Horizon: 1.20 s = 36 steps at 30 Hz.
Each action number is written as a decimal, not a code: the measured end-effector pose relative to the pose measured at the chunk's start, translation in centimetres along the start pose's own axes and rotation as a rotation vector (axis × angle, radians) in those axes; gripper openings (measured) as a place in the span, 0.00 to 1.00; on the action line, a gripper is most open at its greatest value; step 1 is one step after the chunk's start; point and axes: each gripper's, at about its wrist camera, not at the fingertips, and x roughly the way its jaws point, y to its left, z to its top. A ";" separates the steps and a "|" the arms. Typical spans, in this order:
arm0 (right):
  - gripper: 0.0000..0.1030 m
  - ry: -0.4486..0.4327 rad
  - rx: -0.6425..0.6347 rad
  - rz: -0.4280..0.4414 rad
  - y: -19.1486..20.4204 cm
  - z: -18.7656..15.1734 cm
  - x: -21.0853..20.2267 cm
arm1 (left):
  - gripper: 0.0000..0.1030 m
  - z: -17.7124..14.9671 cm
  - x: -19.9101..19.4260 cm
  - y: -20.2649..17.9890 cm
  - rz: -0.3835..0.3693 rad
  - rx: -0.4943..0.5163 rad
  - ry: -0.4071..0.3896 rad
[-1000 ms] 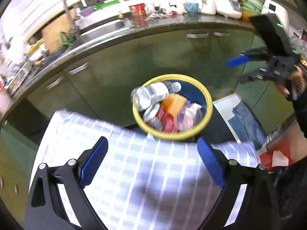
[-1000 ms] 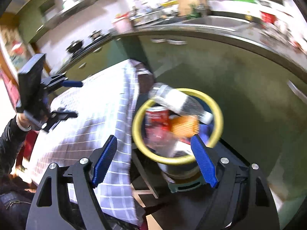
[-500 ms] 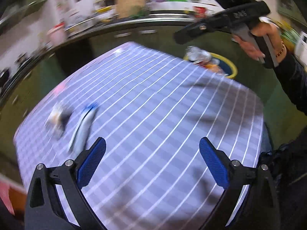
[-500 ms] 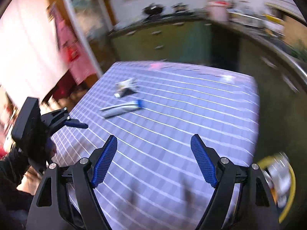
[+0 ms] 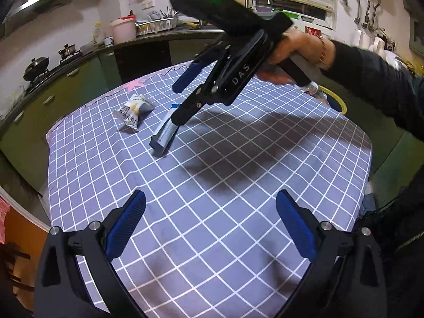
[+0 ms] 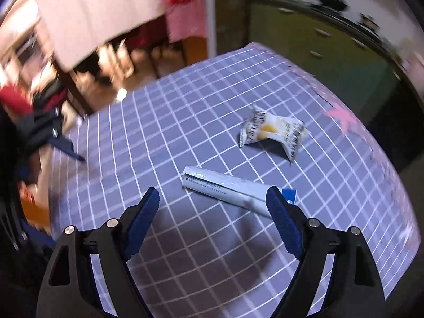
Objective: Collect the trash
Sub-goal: 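Grasp the white blue-capped tube with the right gripper, then carry the tube to the bin and release it with the right gripper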
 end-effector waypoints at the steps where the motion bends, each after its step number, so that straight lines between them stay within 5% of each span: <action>1: 0.80 0.027 -0.026 -0.006 0.1 0.4 0.5 | 0.91 -0.1 0.0 0.1 -0.002 -0.004 -0.002; 7: 0.80 0.186 -0.191 -0.043 -0.6 1.7 3.1 | 0.91 -0.6 0.1 0.4 -0.003 -0.035 -0.007; 12: 0.80 0.294 -0.245 0.011 -1.9 2.5 5.5 | 0.91 -0.8 0.3 0.8 0.003 -0.069 0.002; 26: 0.74 0.380 -0.210 0.144 -6.3 3.8 9.8 | 0.91 -0.8 0.4 1.8 0.004 -0.143 0.015; 29: 0.56 0.374 -0.180 0.144 -6.8 3.0 9.1 | 0.91 -0.8 0.4 1.6 0.002 -0.139 0.013; 31: 0.33 0.372 -0.151 0.148 -7.2 2.3 8.2 | 0.91 -0.7 0.3 1.4 0.001 -0.132 0.011; 36: 0.26 0.355 -0.102 0.154 -6.7 -0.9 6.3 | 0.91 -0.7 -0.3 0.9 0.003 -0.127 -0.006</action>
